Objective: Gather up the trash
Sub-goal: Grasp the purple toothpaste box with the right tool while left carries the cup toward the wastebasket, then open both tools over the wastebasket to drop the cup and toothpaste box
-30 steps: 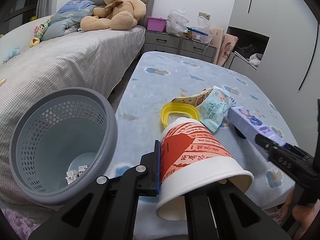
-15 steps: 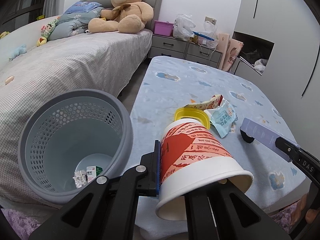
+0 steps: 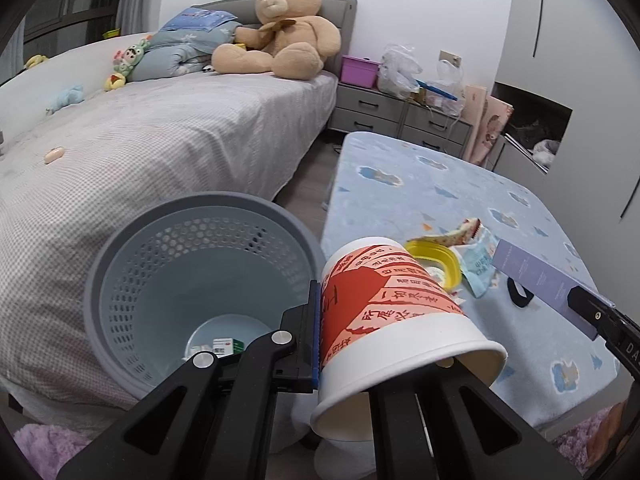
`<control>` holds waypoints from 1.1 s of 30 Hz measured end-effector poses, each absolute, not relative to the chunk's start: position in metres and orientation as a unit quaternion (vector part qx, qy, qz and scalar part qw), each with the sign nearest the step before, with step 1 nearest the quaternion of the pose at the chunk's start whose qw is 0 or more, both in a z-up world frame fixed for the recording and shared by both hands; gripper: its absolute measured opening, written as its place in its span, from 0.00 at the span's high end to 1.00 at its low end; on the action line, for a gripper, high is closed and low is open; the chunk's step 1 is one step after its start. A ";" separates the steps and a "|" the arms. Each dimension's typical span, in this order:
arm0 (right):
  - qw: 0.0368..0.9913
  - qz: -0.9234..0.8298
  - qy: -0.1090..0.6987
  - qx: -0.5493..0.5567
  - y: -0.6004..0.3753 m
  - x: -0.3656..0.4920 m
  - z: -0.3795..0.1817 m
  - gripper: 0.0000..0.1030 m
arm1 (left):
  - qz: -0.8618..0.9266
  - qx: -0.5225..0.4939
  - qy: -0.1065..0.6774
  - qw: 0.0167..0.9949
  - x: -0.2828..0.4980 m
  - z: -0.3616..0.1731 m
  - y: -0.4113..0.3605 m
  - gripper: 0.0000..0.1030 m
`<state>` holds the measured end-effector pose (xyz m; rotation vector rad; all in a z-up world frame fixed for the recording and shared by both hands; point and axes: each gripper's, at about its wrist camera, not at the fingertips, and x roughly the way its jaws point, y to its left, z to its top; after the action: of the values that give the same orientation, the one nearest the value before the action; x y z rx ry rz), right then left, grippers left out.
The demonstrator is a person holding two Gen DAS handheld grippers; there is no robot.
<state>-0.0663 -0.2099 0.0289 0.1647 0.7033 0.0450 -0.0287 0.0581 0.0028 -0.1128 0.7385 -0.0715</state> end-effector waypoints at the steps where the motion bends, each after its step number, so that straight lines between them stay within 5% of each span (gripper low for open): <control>1: 0.935 0.031 0.344 0.079 -0.204 -0.064 0.030 0.59 | -0.027 -0.053 0.360 0.931 -0.028 0.005 0.063 0.96; 33: 0.881 0.280 0.381 -0.009 -0.015 0.035 0.014 0.59 | 0.108 -0.063 0.412 0.903 0.022 -0.018 0.180 0.97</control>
<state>0.0352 -0.0153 0.0144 -0.0178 0.7938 0.5837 0.0224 0.1800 -0.0179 -0.1300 0.8513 0.2226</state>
